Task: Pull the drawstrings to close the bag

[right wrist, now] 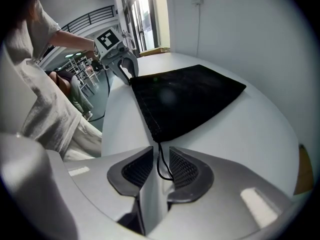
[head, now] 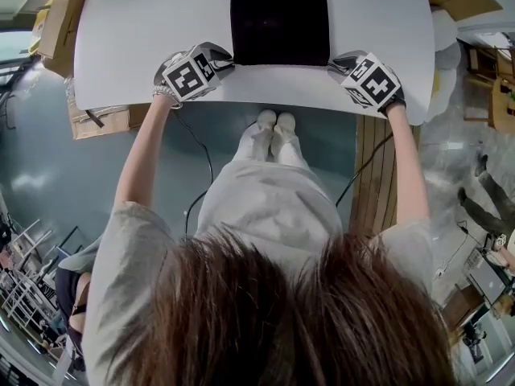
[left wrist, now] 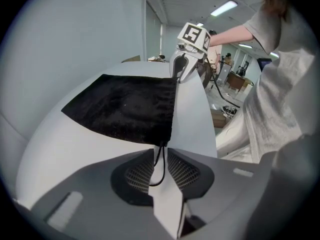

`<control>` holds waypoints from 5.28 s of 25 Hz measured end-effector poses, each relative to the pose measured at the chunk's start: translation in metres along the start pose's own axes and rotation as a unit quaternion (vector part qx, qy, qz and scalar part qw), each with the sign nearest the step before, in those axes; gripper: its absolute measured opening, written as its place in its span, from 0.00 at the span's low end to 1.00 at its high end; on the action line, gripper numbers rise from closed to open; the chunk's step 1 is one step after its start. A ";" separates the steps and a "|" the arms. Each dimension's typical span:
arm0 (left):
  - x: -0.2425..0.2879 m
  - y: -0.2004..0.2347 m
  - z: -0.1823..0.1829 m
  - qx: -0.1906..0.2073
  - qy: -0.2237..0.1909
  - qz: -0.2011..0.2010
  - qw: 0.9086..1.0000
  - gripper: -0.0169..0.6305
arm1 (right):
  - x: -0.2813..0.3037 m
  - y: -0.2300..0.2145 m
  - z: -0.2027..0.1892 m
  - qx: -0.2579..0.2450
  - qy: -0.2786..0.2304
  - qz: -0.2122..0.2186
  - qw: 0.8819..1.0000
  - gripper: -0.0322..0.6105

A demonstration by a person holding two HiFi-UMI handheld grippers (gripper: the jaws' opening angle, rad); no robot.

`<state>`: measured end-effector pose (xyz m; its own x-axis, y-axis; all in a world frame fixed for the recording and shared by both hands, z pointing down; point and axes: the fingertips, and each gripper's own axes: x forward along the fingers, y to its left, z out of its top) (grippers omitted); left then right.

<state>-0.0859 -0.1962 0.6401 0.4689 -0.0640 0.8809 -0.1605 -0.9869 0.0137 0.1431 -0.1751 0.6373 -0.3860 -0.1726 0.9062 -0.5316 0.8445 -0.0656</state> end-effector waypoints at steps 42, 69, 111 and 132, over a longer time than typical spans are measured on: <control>0.002 -0.002 -0.013 -0.158 0.007 0.043 0.987 0.03 | -0.003 -0.006 0.000 -0.004 0.038 -0.034 0.999 0.07; -0.056 0.029 0.023 -0.165 -0.074 0.130 0.975 0.03 | -0.063 -0.033 0.041 0.012 -0.057 -0.098 0.993 0.07; -0.160 0.097 0.098 -0.133 -0.180 0.264 0.938 0.03 | -0.165 -0.090 0.110 0.005 -0.177 -0.175 0.968 0.07; -0.216 0.129 0.127 -0.151 -0.265 0.314 0.899 0.03 | -0.211 -0.107 0.151 -0.005 -0.243 -0.208 0.948 0.07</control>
<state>-0.0977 -0.3281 0.3921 0.5398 -0.7346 0.4111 -0.7286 -0.6523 -0.2090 0.1675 -0.3052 0.3900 -0.4478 -0.7019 0.5539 -0.7073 0.6571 0.2609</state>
